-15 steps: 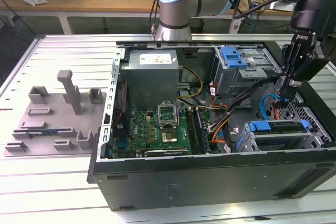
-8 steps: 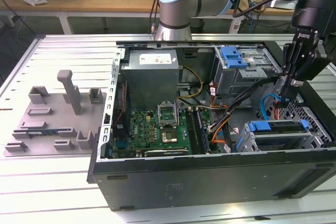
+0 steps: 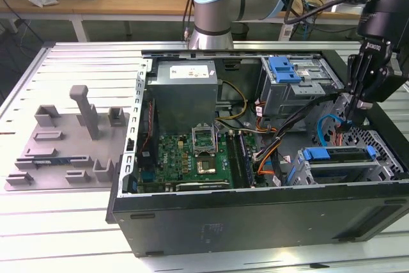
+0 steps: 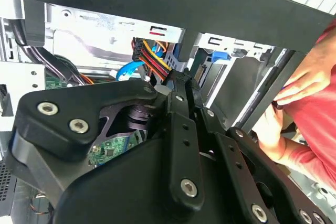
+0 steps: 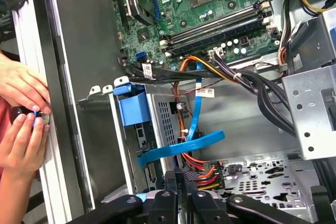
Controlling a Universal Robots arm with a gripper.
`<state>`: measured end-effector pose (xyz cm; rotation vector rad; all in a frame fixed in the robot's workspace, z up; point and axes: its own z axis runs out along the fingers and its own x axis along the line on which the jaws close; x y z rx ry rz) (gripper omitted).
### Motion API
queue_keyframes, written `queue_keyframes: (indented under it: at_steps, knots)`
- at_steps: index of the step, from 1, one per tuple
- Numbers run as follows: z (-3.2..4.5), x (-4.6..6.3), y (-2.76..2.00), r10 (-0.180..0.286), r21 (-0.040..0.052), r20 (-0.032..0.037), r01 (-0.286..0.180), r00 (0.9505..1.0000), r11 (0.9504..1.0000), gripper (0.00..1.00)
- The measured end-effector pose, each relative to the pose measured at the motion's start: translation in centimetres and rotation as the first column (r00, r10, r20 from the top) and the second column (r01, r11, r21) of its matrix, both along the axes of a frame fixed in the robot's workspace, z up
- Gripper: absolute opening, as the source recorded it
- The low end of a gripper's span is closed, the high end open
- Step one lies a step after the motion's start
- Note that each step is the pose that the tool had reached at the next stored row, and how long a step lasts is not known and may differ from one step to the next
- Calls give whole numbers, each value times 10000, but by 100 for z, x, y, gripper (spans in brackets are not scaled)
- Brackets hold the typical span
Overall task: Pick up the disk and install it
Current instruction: 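Insert the first disk wire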
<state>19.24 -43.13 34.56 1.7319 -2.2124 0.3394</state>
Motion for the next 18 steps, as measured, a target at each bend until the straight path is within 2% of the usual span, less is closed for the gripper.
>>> queue_keyframes:
  at_steps: [2,3,5,7,11,14,17,18]
  knots:
    - [0,-12,-20,8,92,16,-8,10000,10000,17]
    - [0,-24,-43,19,170,30,-20,10000,9999,17]
    - [3,-43,-89,48,247,49,-49,10000,9997,17]
    - [5,-52,-116,69,269,56,-71,10000,9996,17]
    - [14,-85,-234,162,315,72,-164,9998,9994,17]
    - [14,-93,-274,231,371,96,-234,9997,9990,17]
    - [14,-101,-301,304,468,122,-309,9995,9984,17]
    - [14,-105,-309,342,527,133,-349,9993,9980,17]
